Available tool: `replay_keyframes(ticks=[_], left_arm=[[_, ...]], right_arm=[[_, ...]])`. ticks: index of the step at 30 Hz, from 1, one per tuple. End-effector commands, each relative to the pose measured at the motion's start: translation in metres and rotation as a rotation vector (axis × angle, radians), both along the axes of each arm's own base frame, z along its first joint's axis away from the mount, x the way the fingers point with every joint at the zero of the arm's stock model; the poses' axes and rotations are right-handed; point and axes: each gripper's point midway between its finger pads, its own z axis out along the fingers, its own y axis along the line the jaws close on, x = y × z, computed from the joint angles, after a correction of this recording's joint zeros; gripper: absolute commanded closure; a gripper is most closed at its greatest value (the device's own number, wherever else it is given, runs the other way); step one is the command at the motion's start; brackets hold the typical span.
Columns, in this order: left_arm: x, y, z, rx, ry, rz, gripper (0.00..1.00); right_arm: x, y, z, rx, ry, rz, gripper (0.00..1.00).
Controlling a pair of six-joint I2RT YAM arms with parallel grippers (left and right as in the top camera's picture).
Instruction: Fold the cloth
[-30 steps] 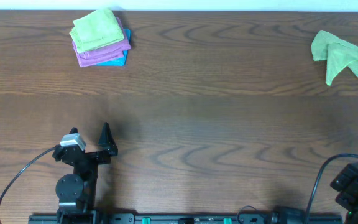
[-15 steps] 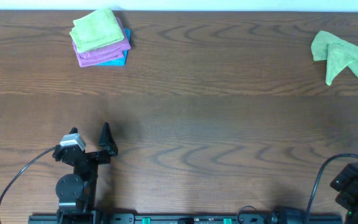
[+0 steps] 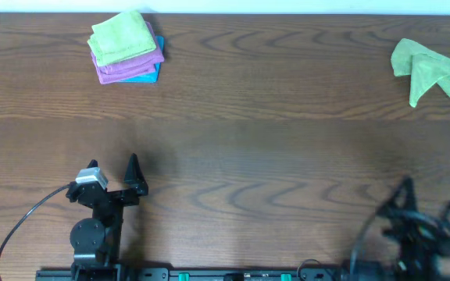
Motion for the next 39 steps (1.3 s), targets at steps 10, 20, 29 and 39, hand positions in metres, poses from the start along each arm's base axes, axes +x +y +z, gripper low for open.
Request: replay_keyframes(ticks=[10, 20, 29, 39], left_arm=[[-0.001, 0.003, -0.019, 0.014, 0.059, 0.018, 0.05], [-0.001, 0.003, -0.019, 0.014, 0.059, 0.018, 0.05], [-0.001, 0.003, -0.019, 0.014, 0.059, 0.018, 0.05], [-0.001, 0.003, -0.019, 0.014, 0.059, 0.018, 0.05]], right_arm=[[0.054, 0.011, -0.111, 0.15, 0.094, 0.058, 0.01], [0.06, 0.009, -0.149, -0.134, 0.239, 0.1, 0.01], [0.06, 0.009, -0.15, -0.385, 0.315, 0.149, 0.01], [0.06, 0.009, -0.15, -0.385, 0.315, 0.148, 0.01]])
